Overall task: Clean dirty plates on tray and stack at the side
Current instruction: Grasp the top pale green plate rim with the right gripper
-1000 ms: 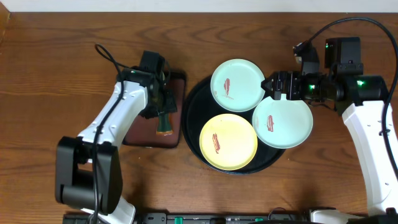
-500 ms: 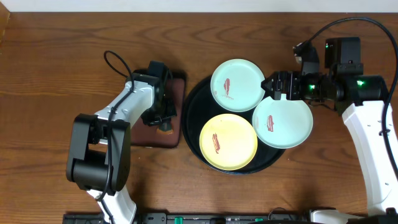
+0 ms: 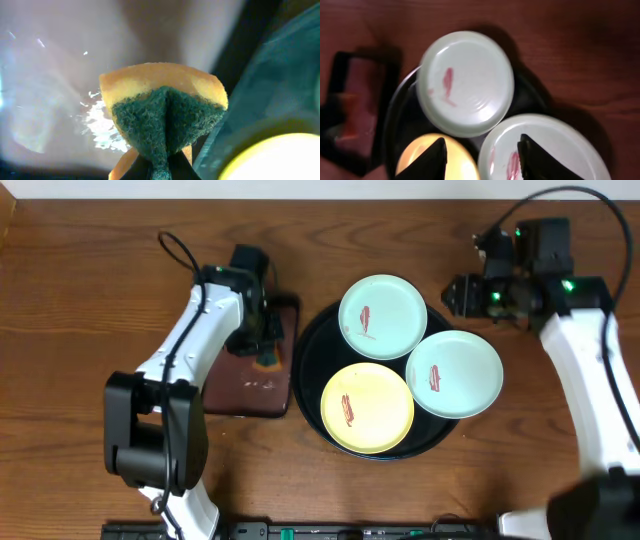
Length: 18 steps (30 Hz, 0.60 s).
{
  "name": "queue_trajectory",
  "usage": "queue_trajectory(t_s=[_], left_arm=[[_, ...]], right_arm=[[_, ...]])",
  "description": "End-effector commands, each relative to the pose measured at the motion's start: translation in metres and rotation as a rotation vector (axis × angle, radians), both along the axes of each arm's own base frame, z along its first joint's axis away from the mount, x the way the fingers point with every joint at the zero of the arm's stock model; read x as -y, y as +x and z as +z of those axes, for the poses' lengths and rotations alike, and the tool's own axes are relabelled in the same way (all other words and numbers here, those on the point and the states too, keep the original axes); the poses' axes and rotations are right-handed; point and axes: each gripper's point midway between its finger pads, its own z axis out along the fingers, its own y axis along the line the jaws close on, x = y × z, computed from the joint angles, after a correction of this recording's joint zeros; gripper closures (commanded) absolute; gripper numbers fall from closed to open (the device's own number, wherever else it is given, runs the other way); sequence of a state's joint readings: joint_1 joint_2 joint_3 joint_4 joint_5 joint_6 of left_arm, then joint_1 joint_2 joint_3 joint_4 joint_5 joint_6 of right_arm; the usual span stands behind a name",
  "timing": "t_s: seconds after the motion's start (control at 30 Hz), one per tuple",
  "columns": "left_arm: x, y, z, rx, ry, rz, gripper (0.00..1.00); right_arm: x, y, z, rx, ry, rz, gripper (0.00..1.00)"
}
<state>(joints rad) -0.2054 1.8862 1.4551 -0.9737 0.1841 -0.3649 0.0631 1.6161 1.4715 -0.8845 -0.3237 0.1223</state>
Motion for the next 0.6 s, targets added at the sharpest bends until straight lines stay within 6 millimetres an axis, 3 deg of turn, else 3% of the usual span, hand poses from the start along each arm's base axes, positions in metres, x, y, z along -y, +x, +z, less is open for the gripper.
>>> queue_trajectory(t_s=[0.0, 0.07, 0.2, 0.43, 0.57], left_arm=[[0.010, 0.021, 0.037, 0.105, -0.045, -0.021, 0.93], [0.027, 0.029, 0.049, 0.144, -0.104, -0.046, 0.93], [0.055, 0.038, 0.058, 0.197, -0.168, -0.071, 0.93], [0.097, 0.055, 0.070, 0.311, -0.227, -0.092, 0.93], [0.111, 0.061, 0.072, 0.336, -0.257, -0.066, 0.92]], right_arm=[[0.008, 0.023, -0.047, -0.087, -0.061, -0.025, 0.47], [0.007, 0.031, -0.082, -0.149, -0.065, -0.023, 0.41], [-0.002, 0.040, -0.119, -0.202, -0.028, 0.002, 0.43], [-0.019, 0.054, -0.159, -0.207, 0.014, 0.069, 0.61], [-0.028, 0.059, -0.176, -0.204, 0.011, 0.088, 0.70]])
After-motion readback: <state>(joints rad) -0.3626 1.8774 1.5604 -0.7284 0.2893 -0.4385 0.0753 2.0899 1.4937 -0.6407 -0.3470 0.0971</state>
